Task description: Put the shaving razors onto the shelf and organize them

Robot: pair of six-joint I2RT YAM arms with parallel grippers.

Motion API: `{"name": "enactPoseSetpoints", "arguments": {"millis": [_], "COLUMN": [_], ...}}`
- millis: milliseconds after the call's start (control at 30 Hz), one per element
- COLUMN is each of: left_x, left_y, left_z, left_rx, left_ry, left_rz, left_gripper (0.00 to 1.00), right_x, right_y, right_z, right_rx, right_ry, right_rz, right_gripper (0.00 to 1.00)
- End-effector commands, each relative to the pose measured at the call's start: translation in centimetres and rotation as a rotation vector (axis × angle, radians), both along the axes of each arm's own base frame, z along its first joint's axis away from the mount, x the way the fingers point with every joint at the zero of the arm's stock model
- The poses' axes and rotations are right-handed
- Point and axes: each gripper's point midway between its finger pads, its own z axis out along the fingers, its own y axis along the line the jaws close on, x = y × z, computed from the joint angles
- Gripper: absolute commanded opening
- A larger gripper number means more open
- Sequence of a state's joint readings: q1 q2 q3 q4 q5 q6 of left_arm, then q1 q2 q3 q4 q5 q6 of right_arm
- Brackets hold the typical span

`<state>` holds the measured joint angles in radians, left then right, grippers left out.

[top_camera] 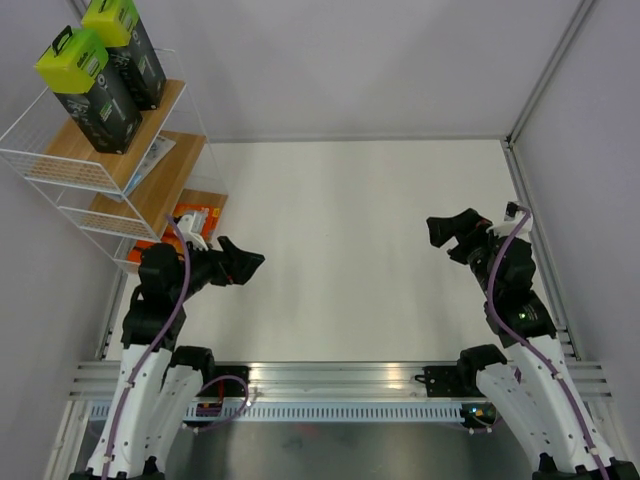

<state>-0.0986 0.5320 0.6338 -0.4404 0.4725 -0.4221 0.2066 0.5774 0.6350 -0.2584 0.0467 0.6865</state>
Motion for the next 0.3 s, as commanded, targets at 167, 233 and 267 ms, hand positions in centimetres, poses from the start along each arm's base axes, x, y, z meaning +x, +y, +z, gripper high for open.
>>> {"name": "enactPoseSetpoints", "arguments": {"millis": [167,233,267], "left_x": [0.55,0.48,0.46], "left_y": [0.47,0.46,0.46], "left_z": [-0.26,-0.2,-0.23], "left_rx": [0.034,0.032,0.032], "left_ry": [-0.001,-0.004,-0.004], "left_rz": [0.021,0.022,0.022], "left_gripper": [1.0,1.0,1.0], "right_x": [0.18,-0.02,-0.11], "right_y": [-0.62,-0.81,-0.76], "right_z": [2.85,2.69,2.71], "right_rx": [-0.009,-0.012,-0.02], "right_ry": [-0.057,-0.061,-0.068], "right_rz": [-0.031,-0.038,-0.03], "right_gripper": [0.98,0.98,0.98]}}
